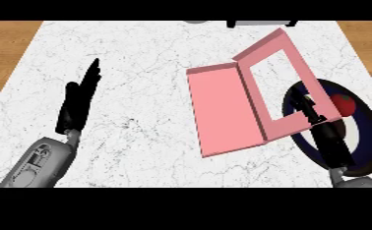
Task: Pick the eggplant from the plate and place it in the cardboard box
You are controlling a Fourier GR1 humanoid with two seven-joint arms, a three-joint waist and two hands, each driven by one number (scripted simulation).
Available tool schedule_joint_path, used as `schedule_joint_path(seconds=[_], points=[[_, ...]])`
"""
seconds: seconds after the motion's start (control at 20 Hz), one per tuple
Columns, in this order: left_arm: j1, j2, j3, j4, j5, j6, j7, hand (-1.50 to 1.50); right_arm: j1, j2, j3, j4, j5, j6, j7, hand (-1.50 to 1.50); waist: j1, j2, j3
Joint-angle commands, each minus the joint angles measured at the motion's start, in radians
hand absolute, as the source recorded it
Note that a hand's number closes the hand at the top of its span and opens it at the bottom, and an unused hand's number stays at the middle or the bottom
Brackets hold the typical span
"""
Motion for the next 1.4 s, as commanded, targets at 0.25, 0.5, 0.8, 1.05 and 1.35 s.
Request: schedule_joint_path(seconds=[0.25, 0.5, 0.8, 1.05, 1.35], points=[[0.07, 0.025, 0.148, -0.134, 0.181, -0.106, -0.023, 0.0, -0.169, -0.235, -0.247, 0.072, -0.39, 0.506, -0.035, -1.5, 0.082, 0.01, -0.004], [0.185, 0.045, 0.177, -0.198, 0.266, -0.182, -0.01, 0.0, -0.166, -0.237, -0.444, 0.229, -0.323, 0.412, -0.419, -1.5, 0.06, 0.01, -0.001], [0.198, 0.025, 0.196, -0.21, 0.274, -0.196, -0.016, 0.0, -0.193, -0.394, -0.406, 0.345, -0.153, 0.626, -0.647, -1.5, 0.04, 0.016, -0.004], [0.247, 0.045, 0.203, -0.288, 0.289, -0.196, 0.005, 0.0, -0.179, -0.58, -0.298, 0.235, 0.113, 0.518, -0.523, -1.5, 0.057, 0.01, -0.007], [0.239, 0.041, 0.206, -0.273, 0.274, -0.193, 0.014, 0.0, -0.232, -0.648, -0.162, 0.096, 0.289, 0.54, -0.327, -1.5, 0.038, 0.01, -0.008]])
